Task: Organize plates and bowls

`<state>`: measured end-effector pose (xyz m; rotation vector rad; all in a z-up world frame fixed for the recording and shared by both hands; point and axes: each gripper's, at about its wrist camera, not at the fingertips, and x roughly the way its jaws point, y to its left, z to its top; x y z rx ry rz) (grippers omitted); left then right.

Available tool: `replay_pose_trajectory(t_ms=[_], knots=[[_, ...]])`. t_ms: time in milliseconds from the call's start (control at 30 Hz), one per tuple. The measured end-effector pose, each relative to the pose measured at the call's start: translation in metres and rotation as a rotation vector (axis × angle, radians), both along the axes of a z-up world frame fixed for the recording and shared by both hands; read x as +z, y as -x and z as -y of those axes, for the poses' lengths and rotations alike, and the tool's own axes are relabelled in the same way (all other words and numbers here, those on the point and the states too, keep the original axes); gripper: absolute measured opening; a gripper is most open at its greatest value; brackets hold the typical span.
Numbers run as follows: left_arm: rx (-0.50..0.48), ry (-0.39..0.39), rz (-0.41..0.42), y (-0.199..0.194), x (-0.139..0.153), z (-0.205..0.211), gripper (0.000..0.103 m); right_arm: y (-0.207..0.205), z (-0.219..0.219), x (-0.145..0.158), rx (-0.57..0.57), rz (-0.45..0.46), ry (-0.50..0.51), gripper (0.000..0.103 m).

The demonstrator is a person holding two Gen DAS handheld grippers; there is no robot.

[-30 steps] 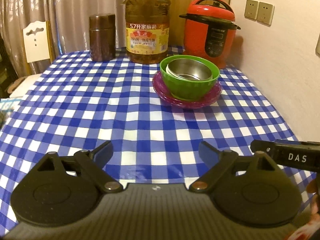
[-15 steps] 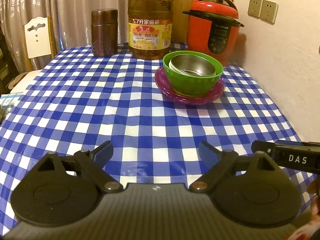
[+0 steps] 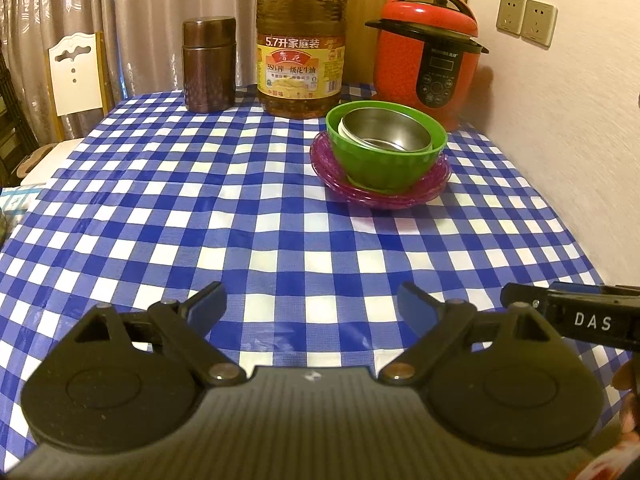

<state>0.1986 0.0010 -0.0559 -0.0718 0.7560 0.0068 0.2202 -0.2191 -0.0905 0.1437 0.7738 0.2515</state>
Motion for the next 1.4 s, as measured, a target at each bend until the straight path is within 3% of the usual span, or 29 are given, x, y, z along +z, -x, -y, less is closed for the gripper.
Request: replay_pose_trajectory(t_ms=[1400], knots=[[-0.001,-0.003,-0.001,0.0008,-0.0017,0.0022,0.091,0.0003,-0.0005,-0.0004,-0.004,-0.002,-0.007,0.063]])
